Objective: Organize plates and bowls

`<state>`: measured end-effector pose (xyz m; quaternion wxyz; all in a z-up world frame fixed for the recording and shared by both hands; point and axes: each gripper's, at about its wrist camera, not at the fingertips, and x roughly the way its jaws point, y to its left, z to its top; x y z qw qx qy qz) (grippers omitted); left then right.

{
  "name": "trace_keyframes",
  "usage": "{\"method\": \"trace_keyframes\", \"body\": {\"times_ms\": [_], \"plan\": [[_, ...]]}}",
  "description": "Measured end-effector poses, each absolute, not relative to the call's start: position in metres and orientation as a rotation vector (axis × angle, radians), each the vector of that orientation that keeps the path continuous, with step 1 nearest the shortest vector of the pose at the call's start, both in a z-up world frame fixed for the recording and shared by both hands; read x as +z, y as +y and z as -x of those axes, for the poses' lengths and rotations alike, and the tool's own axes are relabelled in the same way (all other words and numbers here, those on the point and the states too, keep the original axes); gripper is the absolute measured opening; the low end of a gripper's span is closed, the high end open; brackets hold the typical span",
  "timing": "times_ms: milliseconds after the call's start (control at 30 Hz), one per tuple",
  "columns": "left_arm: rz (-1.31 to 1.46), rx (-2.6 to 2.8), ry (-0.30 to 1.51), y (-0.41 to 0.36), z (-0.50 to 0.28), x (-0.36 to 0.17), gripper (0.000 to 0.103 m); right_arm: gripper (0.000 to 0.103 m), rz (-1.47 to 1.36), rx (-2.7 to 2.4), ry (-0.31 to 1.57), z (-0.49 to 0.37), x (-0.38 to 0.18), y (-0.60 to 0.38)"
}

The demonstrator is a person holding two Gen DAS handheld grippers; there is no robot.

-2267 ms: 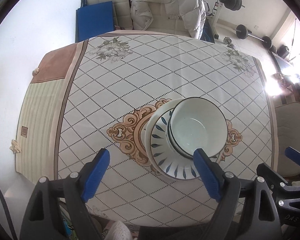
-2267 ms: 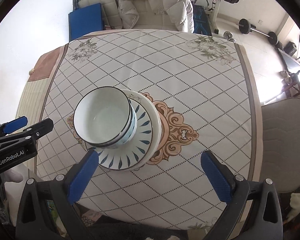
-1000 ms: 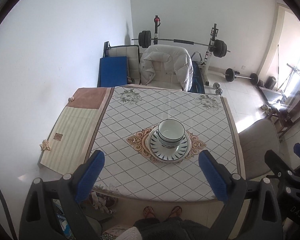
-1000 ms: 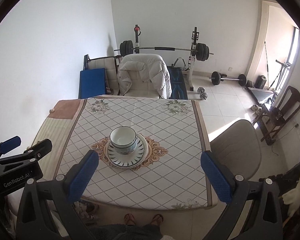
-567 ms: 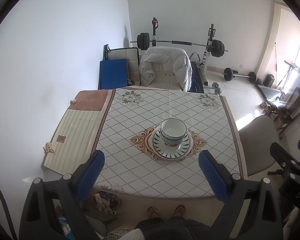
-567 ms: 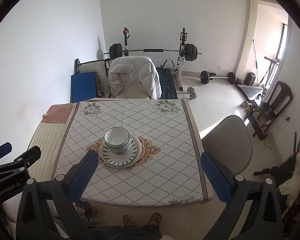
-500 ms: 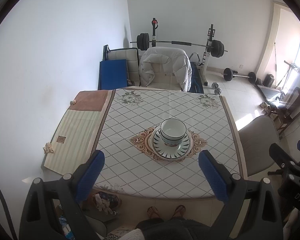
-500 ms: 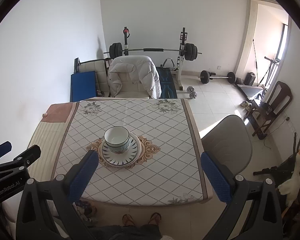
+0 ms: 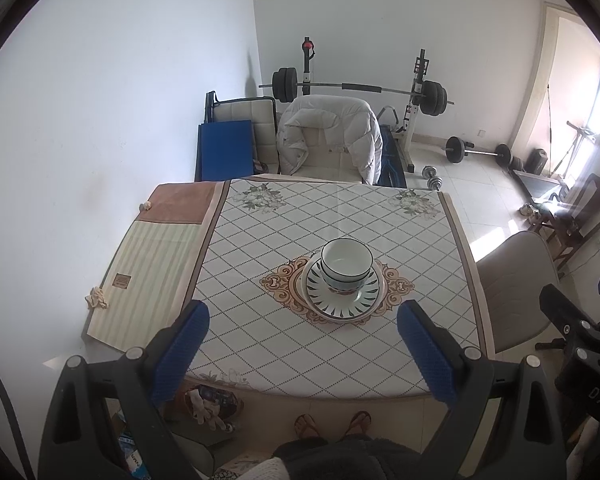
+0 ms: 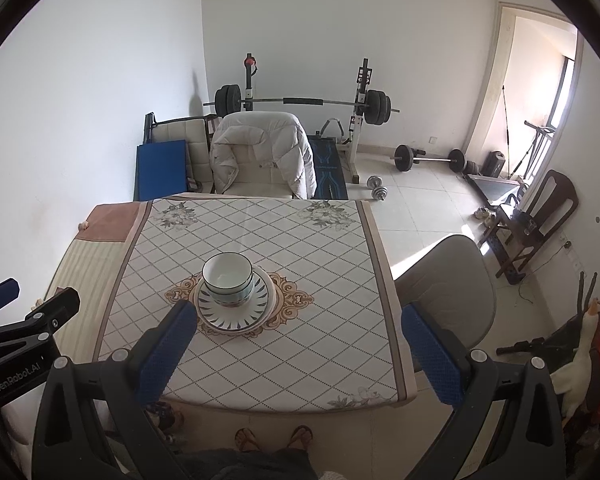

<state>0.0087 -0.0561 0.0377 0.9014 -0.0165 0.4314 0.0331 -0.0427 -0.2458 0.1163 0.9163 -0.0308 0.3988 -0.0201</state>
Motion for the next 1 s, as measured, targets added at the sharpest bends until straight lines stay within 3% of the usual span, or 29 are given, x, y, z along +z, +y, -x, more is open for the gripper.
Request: {"method": "trace_keyframes", "body": {"times_ms": [1000], "plan": [[0.033, 0.05, 0.881, -0.06, -0.0019, 0.0447, 0.096, 0.103, 0.045, -0.072, 0.837, 0.0458, 0.1187, -0.2475]]}}
